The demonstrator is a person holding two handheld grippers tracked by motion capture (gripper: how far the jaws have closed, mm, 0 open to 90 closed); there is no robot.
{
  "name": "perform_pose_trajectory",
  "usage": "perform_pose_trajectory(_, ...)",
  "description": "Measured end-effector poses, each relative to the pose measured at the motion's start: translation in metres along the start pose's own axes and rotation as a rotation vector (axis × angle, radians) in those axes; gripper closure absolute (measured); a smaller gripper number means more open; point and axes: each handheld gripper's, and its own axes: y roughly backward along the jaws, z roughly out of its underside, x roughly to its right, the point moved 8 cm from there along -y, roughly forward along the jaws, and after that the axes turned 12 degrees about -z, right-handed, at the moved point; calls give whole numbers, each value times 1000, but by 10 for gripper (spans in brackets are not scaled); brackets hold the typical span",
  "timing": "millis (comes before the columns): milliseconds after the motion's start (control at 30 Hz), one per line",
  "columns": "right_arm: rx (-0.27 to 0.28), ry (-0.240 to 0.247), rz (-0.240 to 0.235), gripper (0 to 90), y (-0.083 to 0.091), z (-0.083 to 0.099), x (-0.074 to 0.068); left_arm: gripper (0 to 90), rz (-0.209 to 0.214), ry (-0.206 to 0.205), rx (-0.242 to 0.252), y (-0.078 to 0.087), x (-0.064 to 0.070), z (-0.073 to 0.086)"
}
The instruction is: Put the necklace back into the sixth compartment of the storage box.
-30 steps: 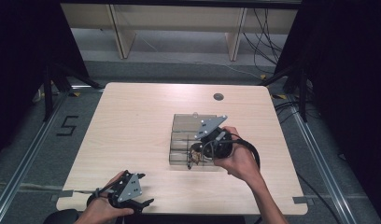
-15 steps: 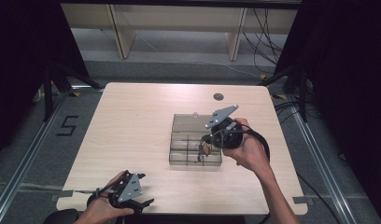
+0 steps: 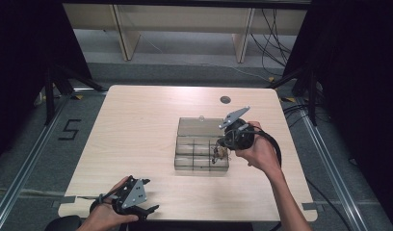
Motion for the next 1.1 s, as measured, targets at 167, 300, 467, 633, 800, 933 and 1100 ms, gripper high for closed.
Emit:
perform_pose_trajectory(167, -14, 1, -1, 900, -6, 4, 7, 150, -4, -4, -3, 0, -1, 0)
perform_pose_trajectory(300, -32, -12, -11, 900, -14, 7, 10, 150, -3, -3, -3, 0, 0, 0)
perform_pose_trajectory(467, -44, -25, -30, 900, -24, 9, 11, 150, -3, -3, -2, 0, 0, 0)
perform_pose_trajectory(633, -62, -31, -44, 900, -34, 12, 14, 150, 3, 8, 6, 0, 1, -1)
perform_pose_trajectory(800, -81, -38, -75, 900, -45, 17, 15, 150, 4, 10, 7, 0, 1, -1)
perform_pose_trajectory(933, -93, -65, -85, 900, -51, 21, 14, 150, 3, 8, 6, 0, 1, -1)
perform_pose_trajectory(1100, -113, -63, -94, 900, -61, 27, 18, 150, 11, 3, -6, 1, 0, 0)
